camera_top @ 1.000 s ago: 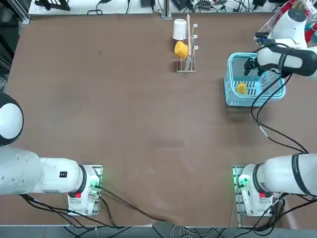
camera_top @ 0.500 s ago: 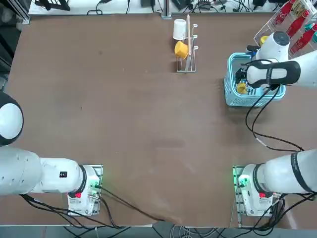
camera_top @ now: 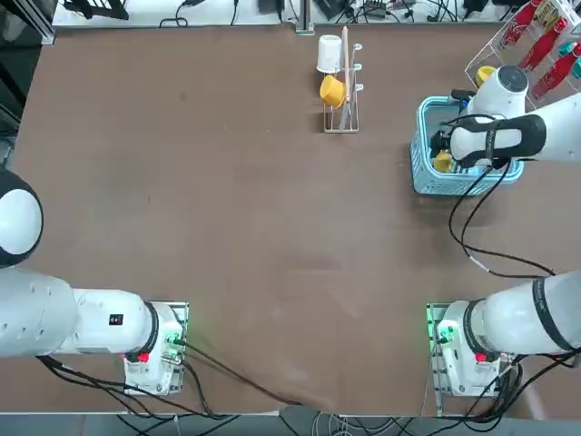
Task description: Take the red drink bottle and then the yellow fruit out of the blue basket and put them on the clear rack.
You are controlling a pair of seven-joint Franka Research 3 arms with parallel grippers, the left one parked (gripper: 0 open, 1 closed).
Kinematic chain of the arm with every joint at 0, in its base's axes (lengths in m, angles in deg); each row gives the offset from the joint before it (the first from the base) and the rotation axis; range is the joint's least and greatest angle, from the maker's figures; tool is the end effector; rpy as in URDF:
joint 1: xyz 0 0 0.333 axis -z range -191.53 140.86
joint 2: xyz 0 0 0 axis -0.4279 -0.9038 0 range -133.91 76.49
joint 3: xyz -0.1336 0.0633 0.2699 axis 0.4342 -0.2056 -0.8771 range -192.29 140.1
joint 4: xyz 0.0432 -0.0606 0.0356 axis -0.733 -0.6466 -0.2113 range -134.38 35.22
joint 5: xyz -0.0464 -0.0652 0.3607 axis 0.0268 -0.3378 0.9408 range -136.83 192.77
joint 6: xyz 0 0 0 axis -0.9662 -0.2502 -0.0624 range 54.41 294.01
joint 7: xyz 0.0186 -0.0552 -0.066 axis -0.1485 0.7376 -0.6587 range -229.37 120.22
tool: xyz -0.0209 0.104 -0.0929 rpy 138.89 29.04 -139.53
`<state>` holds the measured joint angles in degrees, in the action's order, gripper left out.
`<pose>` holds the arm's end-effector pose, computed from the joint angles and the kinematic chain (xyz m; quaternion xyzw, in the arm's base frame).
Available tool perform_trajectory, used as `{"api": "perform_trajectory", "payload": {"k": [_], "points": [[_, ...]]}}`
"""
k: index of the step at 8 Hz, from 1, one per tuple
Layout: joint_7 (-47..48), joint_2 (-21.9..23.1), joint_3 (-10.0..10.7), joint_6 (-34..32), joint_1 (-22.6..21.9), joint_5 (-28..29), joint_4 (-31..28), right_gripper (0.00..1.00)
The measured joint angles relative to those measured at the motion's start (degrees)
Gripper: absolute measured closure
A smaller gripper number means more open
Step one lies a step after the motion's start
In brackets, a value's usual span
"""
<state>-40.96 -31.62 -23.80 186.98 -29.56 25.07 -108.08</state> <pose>0.4348 0.0160 0.2201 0.9959 -0.0787 0.0436 0.0058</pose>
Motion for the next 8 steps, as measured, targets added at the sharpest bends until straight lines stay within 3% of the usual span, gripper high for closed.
{"api": "perform_trajectory", "payload": {"k": [8], "points": [[0.12,-4.29,0.67,4.23,0.15,0.00,-0.01,0.00]]}}
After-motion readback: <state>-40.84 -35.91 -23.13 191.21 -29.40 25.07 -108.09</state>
